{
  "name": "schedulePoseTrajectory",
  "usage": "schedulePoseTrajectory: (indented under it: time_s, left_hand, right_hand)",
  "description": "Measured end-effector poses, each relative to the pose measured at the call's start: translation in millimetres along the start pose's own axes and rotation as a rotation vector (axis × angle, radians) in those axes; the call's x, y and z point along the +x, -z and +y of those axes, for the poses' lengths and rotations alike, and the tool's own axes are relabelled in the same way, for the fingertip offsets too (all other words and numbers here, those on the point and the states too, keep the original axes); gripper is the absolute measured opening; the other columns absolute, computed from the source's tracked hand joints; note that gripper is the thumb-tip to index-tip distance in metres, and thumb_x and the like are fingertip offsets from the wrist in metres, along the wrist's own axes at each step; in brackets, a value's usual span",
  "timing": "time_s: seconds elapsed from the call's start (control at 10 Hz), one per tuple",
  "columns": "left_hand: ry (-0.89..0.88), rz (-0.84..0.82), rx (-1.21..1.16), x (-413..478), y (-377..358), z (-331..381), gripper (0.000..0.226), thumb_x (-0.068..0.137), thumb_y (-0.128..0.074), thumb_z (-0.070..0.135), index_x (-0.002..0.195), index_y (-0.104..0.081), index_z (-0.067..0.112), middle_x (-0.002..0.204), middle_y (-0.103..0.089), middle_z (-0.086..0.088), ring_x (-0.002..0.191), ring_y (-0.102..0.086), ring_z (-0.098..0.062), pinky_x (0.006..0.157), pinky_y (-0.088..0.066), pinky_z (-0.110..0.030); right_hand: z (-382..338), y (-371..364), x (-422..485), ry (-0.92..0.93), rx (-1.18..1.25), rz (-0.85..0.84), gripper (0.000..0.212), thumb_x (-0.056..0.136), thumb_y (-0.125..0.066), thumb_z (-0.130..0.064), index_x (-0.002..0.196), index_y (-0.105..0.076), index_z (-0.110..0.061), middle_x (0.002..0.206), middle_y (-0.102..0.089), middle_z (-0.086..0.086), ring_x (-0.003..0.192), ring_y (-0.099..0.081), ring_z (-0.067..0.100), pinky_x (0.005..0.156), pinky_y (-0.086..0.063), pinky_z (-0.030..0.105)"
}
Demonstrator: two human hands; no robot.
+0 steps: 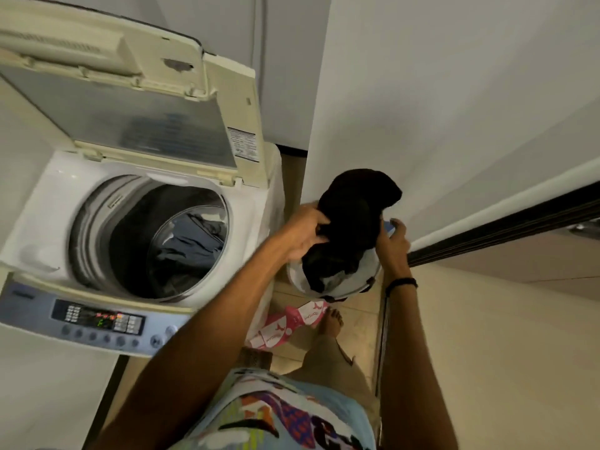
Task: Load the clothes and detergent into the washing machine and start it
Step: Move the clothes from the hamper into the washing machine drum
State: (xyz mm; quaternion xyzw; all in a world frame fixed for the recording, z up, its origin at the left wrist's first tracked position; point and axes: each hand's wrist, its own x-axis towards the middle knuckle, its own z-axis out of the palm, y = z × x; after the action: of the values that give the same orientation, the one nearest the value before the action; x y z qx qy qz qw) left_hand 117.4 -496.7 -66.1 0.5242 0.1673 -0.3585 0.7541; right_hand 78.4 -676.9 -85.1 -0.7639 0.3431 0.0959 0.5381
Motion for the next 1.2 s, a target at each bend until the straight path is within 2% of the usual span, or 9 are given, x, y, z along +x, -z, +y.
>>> schedulePoseTrajectory:
  time_s: [0.1,0.2,0.3,0.4,0.6,0.8,0.9,1.1,1.2]
  left_hand:
    - [-0.060,-0.114,-0.209,-44.6,-3.3,33.6,0.036,0.092,-0.037,0.001,0.117,-0.061,0.012,0.118,-0.064,-0.011,0.111,-0.060,-0.028,0.102,-0.047,-0.049]
    - [-0.157,-0.062,-0.334,-107.7,3.1,76.2,0.029,0.085,-0.043,0.018,0.096,-0.069,0.012,0.097,-0.066,-0.009,0.092,-0.062,-0.025,0.097,-0.044,-0.042]
    - [-0.269,0.066,-0.294,-137.4,21.7,100.1,0.029,0.086,-0.045,0.024,0.089,-0.073,0.014,0.089,-0.068,-0.005,0.083,-0.063,-0.020,0.082,-0.047,-0.035]
    - [-0.419,0.338,-0.038,-170.0,78.9,120.5,0.034,0.091,-0.054,0.024,0.121,-0.065,0.012,0.114,-0.070,-0.005,0.104,-0.063,-0.022,0.082,-0.051,-0.034]
    - [-0.455,0.109,-0.330,-231.9,164.2,118.1,0.040,0.091,-0.054,0.030,0.126,-0.064,0.015,0.133,-0.063,-0.012,0.119,-0.061,-0.038,0.098,-0.046,-0.064]
    - [-0.697,0.193,-0.241,-265.2,199.9,144.7,0.026,0.079,-0.062,0.003,0.104,-0.066,0.006,0.102,-0.071,-0.009,0.094,-0.068,-0.022,0.084,-0.058,-0.038]
    - [-0.720,0.335,-0.180,-267.1,220.8,148.0,0.030,0.069,-0.061,-0.005,0.097,-0.063,0.006,0.090,-0.064,-0.010,0.083,-0.064,-0.020,0.077,-0.055,-0.033]
    - [-0.617,0.455,-0.160,-245.5,263.1,124.4,0.035,0.061,-0.053,-0.013,0.093,-0.057,0.002,0.076,-0.054,-0.012,0.069,-0.057,-0.023,0.066,-0.052,-0.030]
    - [-0.528,0.560,-0.166,-228.4,278.4,107.2,0.030,0.064,-0.049,-0.017,0.084,-0.060,0.003,0.070,-0.060,-0.012,0.064,-0.061,-0.024,0.064,-0.055,-0.031]
  right_hand:
    - [-0.7,-14.4,-26.4,-0.294,0.358,-0.287,0.052,0.096,-0.037,-0.056,0.124,-0.053,-0.016,0.123,-0.059,0.009,0.108,-0.059,0.027,0.102,-0.043,0.046]
    - [-12.0,-38.4,-54.9,-0.353,0.779,-0.488,0.056,0.091,-0.052,-0.058,0.135,-0.054,-0.022,0.137,-0.058,0.013,0.125,-0.055,0.034,0.109,-0.037,0.056]
    - [-45.6,-52.1,-74.5,-0.255,0.758,-0.544,0.043,0.097,-0.048,-0.038,0.135,-0.052,-0.017,0.116,-0.069,0.008,0.104,-0.067,0.025,0.088,-0.057,0.042]
    - [-118.9,-72.2,-116.7,-0.019,0.738,-0.604,0.022,0.098,-0.036,-0.021,0.101,-0.058,-0.019,0.072,-0.075,-0.006,0.074,-0.070,0.013,0.060,-0.061,0.028]
    - [-216.2,-124.2,-192.4,0.116,0.766,-0.699,0.036,0.101,-0.032,-0.046,0.088,-0.053,-0.020,0.061,-0.072,-0.004,0.074,-0.064,0.014,0.063,-0.057,0.031]
    - [-266.8,-191.8,-216.9,0.386,0.563,-0.747,0.029,0.106,-0.036,-0.022,0.084,-0.052,-0.012,0.076,-0.057,0.006,0.060,-0.060,0.004,0.060,-0.049,0.023]
    - [-253.9,-211.9,-200.2,0.337,0.403,-0.737,0.025,0.100,-0.049,-0.034,0.089,-0.061,-0.014,0.079,-0.066,0.009,0.067,-0.062,0.011,0.058,-0.049,0.018]
    - [-206.4,-270.5,-154.7,0.146,0.251,-0.750,0.051,0.082,-0.058,-0.063,0.112,-0.071,-0.022,0.116,-0.072,0.005,0.105,-0.067,0.024,0.094,-0.054,0.041]
    - [-193.1,-301.0,-144.4,0.103,0.221,-0.717,0.051,0.093,-0.046,-0.058,0.114,-0.068,-0.017,0.114,-0.072,0.007,0.102,-0.067,0.027,0.086,-0.055,0.040]
